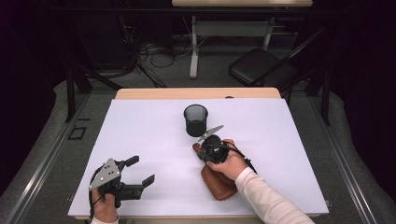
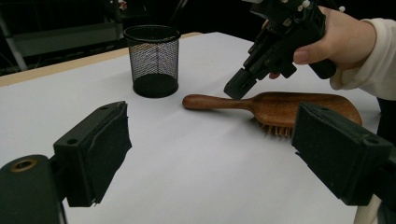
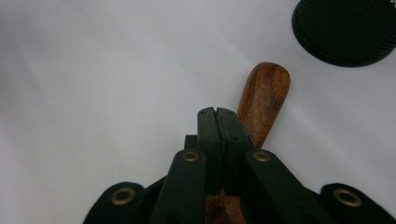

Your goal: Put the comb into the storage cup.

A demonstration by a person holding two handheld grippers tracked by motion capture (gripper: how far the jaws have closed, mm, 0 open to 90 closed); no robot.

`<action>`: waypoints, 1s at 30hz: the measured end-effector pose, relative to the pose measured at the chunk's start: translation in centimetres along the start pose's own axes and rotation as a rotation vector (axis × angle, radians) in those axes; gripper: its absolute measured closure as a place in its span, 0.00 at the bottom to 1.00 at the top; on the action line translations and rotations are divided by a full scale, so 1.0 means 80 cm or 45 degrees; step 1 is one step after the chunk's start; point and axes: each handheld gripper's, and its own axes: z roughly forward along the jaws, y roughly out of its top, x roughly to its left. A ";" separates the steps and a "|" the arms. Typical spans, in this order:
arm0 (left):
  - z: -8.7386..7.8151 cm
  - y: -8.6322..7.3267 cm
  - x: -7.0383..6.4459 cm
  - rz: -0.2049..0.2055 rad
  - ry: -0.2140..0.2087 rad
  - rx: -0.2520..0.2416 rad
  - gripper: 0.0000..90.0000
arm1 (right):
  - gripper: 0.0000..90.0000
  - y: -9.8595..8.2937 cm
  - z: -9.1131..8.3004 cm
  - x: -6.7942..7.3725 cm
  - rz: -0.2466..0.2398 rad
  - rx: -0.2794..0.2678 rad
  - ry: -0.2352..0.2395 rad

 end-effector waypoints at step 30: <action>0.000 -0.001 0.001 -0.005 0.003 0.001 0.14 | 1.00 0.000 0.031 -0.009 -0.023 0.154 -0.075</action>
